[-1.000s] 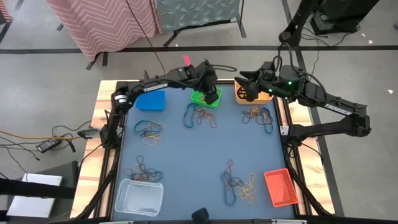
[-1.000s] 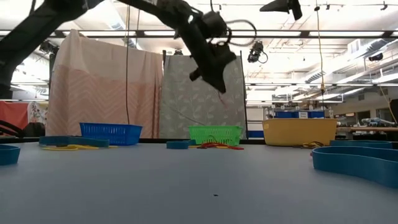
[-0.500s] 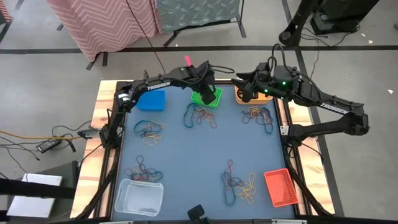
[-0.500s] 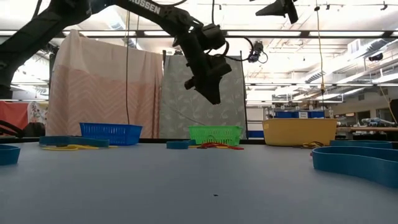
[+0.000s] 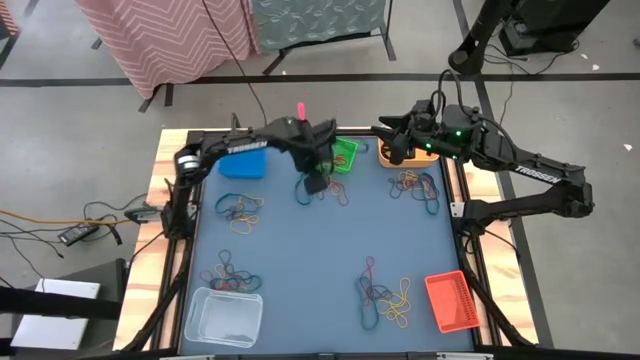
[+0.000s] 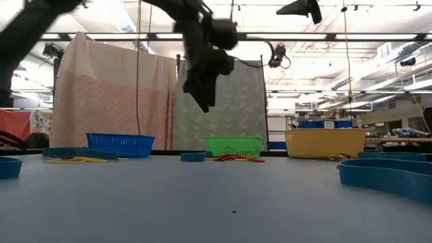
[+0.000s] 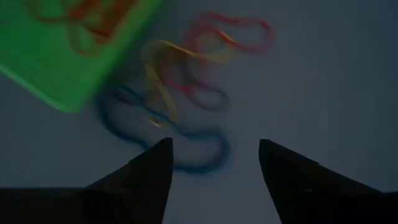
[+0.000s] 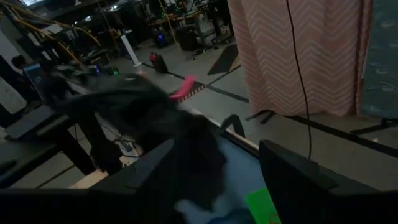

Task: Sort rubber bands into baskets
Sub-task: Put the blue rubber band into the blue bin

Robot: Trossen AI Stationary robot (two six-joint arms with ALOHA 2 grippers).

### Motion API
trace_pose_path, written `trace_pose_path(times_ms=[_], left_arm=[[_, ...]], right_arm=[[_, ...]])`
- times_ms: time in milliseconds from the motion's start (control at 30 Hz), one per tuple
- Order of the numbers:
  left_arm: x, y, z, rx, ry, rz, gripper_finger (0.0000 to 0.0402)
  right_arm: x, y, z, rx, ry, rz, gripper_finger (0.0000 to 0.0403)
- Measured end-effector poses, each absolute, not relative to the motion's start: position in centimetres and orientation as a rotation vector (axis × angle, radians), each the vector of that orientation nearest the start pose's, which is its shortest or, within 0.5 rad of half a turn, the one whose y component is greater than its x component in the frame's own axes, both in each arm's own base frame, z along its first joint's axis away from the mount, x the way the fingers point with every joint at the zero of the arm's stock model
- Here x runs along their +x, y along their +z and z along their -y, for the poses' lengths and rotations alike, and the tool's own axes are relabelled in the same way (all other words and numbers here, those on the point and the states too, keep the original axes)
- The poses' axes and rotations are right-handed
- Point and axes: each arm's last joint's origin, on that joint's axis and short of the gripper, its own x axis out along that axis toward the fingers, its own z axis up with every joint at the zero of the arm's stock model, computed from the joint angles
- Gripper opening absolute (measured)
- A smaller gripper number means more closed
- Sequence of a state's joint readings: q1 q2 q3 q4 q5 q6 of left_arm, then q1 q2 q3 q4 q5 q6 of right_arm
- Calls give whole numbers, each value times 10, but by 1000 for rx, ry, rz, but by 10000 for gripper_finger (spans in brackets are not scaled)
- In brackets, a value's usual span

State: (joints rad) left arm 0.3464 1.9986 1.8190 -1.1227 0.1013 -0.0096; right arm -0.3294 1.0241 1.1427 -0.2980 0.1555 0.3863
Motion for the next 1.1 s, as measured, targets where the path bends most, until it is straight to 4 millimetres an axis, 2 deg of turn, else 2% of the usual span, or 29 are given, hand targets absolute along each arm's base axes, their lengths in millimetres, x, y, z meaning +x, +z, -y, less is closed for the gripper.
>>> trace_pose_path(times_ms=[167,300,400,533,633,733,833,933,1000,1100], left_arm=[[345,263,-87,-298,191,-1170,241],[305,264,-60,-348,201,-1096,241],[282,272,-48,-384,208,-1009,241],[263,293,-43,-383,246,-853,241],[255,309,-45,-365,315,-759,241],[252,321,-46,-341,350,-663,241],[251,327,-46,-334,346,-617,241],[251,326,-45,-333,346,-619,241],[251,326,-45,-326,344,-620,241],[251,326,-46,-295,333,-626,241]], right_arm=[[200,397,73,381,-512,-122,240],[200,383,72,446,-516,-259,240],[209,358,73,526,-494,-467,240],[235,319,77,605,-405,-664,240],[258,287,82,619,-407,-803,240],[270,259,87,630,-457,-950,237],[261,237,89,607,-575,-1171,234],[244,229,89,525,-719,-1333,231],[229,224,91,528,-797,-1358,230],[199,216,96,663,-911,-1325,228]])
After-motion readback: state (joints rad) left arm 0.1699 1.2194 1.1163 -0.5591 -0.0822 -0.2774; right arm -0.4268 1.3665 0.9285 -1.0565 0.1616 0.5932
